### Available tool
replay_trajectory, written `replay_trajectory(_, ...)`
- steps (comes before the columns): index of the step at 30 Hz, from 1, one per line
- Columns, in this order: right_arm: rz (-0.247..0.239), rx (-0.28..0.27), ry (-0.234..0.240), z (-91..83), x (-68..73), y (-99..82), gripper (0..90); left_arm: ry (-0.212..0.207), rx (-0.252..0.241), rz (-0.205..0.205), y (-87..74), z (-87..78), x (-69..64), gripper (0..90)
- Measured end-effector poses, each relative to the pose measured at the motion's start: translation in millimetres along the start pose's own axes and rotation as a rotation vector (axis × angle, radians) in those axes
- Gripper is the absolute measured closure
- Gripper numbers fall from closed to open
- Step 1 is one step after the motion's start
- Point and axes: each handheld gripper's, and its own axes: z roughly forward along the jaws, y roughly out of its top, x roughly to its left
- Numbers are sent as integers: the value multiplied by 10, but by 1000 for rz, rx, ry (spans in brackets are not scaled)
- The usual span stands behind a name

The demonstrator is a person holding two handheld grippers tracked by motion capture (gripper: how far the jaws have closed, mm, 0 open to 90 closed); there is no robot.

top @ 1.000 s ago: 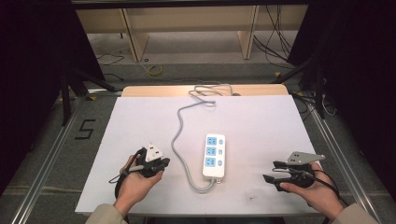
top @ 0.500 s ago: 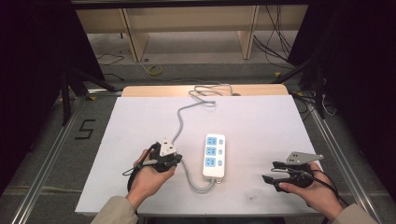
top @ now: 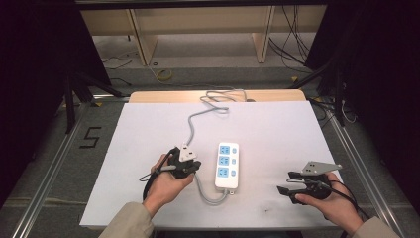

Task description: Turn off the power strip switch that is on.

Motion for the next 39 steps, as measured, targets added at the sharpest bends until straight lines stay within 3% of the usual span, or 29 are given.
replay_trajectory(26,4,14,10,37,2,11,297,-43,14,41,245,192,-146,899)
replay_trajectory(39,-4,17,15,41,7,10,297,-68,12,80,386,325,-289,899)
